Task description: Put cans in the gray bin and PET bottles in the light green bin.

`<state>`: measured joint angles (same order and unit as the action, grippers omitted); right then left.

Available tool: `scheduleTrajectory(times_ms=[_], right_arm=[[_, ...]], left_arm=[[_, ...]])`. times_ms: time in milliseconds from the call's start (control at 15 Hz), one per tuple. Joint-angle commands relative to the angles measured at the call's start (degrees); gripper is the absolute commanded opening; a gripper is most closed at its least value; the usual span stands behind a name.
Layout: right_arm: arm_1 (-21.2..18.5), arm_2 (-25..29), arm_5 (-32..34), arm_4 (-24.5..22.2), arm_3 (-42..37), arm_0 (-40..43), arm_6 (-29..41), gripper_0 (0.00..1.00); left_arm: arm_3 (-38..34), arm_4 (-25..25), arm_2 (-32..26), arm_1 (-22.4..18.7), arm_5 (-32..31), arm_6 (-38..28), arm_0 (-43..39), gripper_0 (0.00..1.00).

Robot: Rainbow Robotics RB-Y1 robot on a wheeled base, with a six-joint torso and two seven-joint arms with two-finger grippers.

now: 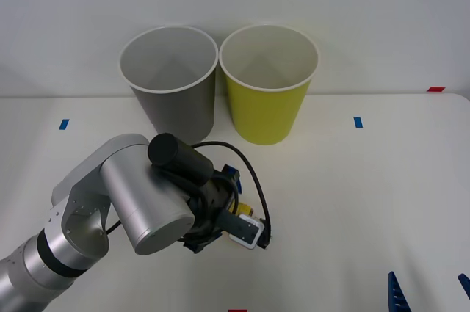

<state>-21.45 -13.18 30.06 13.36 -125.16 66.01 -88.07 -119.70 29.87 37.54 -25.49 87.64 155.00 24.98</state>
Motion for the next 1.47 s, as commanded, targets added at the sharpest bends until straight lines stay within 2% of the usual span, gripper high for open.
scheduleTrajectory(times_ms=[67, 1000, 1467], right_arm=[[0.00, 0.00, 0.00, 0.00, 0.00, 0.00, 0.00, 0.98], [0.00, 0.00, 0.00, 0.00, 0.00, 0.00, 0.00, 0.98], [0.00, 0.00, 0.00, 0.00, 0.00, 0.00, 0.00, 0.98]], left_arm=[[1.23, -2.80, 2.09, 0.44, -3.00, 0.00, 0.07, 0.77], [7.91, -4.91, 4.03, 1.23, -9.07, 0.00, 0.07, 0.77], [8.52, -3.86, 3.94, 1.23, -9.07, 0.00, -0.11, 0.76]])
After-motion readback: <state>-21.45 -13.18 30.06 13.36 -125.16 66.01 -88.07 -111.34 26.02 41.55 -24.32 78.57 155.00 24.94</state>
